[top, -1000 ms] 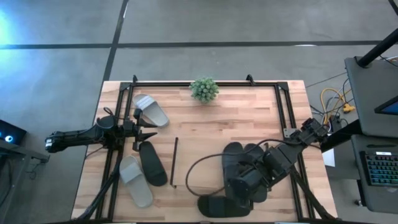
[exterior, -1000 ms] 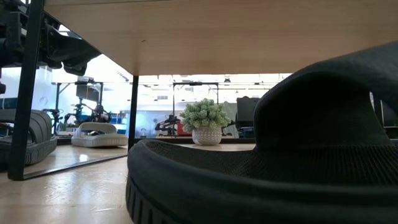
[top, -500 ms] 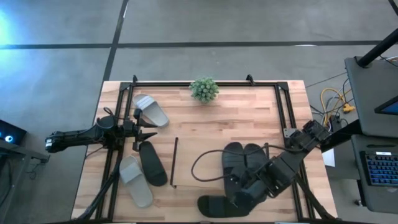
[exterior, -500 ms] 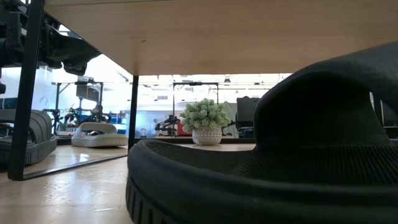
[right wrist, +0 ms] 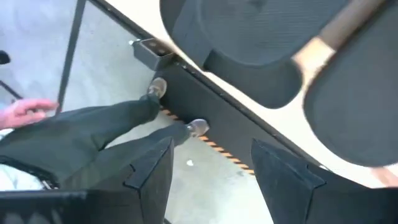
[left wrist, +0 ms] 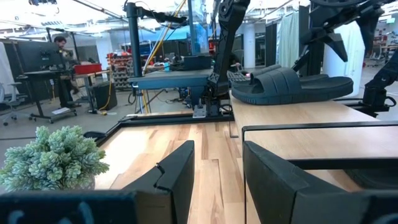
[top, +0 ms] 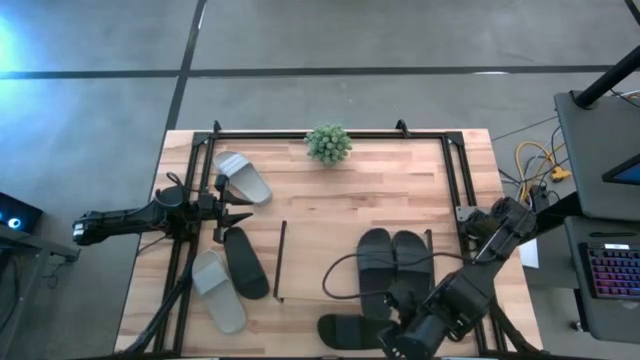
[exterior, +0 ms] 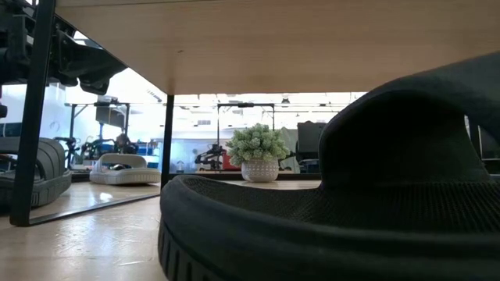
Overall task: Pick and place slides into the shelf
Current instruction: Put the black slipper on the shelf
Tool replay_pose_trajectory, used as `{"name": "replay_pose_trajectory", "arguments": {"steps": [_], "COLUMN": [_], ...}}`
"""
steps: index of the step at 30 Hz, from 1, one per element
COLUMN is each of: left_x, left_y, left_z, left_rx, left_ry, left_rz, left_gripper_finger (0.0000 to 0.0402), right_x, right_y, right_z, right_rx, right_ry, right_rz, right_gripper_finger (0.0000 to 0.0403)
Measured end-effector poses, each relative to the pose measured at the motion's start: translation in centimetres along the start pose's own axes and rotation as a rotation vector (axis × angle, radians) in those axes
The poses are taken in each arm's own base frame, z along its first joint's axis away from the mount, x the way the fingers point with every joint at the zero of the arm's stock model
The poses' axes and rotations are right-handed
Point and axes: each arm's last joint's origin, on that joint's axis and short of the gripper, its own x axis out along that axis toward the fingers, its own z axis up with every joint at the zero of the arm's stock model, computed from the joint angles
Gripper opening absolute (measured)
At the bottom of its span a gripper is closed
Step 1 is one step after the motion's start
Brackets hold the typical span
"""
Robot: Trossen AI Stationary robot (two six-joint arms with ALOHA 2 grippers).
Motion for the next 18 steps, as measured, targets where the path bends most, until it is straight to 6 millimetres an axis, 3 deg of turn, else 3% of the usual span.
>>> {"name": "replay_pose_trajectory", "arguments": {"steps": [7, 13, 18], "left_x": [0.00, -0.02, -0.03], "left_y": [0.00, 0.04, 0.04], "left_z": [-0.01, 0.51, 0.62], "left_rx": [0.001, 0.217, 0.233], "left_ry": [0.000, -0.052, -0.063], "left_rz": [0.000, 0.012, 0.014], "left_gripper_finger": [0.0123, 0.0123, 0.0123], "right_x": [0.32, 0.25, 0.24], "right_y": [0.13, 0.11, 0.05], "right_z": [0.00, -0.08, -0.66], "right_rx": [-0.070, -0.073, -0.082], "right_ry": [0.001, 0.002, 0.011], "right_rz": [0.014, 0.016, 0.022], "right_gripper_finger": [0.0205, 0.0205, 0.0205]}}
